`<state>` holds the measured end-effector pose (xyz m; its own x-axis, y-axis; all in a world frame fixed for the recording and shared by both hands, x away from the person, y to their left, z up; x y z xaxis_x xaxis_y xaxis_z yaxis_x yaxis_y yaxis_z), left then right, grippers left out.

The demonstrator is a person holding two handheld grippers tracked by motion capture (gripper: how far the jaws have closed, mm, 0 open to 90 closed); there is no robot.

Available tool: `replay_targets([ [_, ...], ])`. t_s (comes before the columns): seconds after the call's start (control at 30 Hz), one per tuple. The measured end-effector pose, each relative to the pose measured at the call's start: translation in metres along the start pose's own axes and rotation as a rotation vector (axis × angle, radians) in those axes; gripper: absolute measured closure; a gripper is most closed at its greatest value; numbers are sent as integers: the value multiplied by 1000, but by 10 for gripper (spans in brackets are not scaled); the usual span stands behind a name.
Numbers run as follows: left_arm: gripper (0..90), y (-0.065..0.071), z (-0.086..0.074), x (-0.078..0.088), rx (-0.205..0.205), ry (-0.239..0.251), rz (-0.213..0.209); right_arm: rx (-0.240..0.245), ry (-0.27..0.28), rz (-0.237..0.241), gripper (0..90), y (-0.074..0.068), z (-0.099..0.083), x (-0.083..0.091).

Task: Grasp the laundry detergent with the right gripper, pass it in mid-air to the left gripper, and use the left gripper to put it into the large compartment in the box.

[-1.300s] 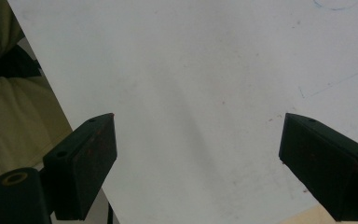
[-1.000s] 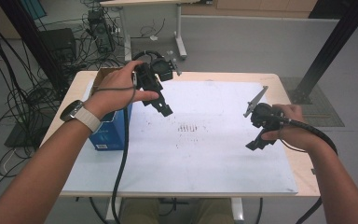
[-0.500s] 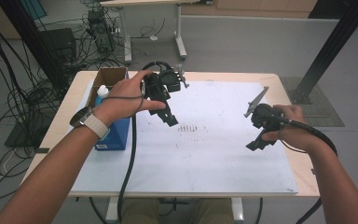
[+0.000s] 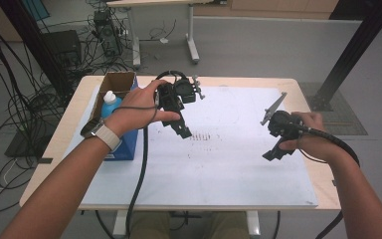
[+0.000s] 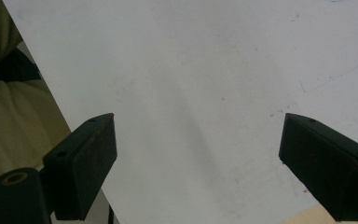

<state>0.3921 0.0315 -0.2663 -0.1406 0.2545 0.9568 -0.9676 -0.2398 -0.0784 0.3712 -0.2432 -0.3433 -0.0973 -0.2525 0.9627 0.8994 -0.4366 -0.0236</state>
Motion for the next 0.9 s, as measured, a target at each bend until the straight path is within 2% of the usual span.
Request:
replay_targets([
  [0.37,61,-1,-1,-3,4,6,-5,0,0,6,112,1,1,-2],
  [0.9,67,-1,-5,-1,27,7,8,12,2,12,111,1,5,-5],
])
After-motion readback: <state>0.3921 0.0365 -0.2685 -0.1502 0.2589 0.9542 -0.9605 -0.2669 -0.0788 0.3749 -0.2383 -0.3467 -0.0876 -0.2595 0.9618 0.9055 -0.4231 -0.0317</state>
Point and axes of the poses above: each handheld gripper's, and its own axes: x roughly backward along the jaws, z roughly out of its top, y roughly to its right, the point moved 5 cm from there along -x, roughly forward along the jaws, and after that the axes turned 3 degrees about z, right-handed, at the moved point
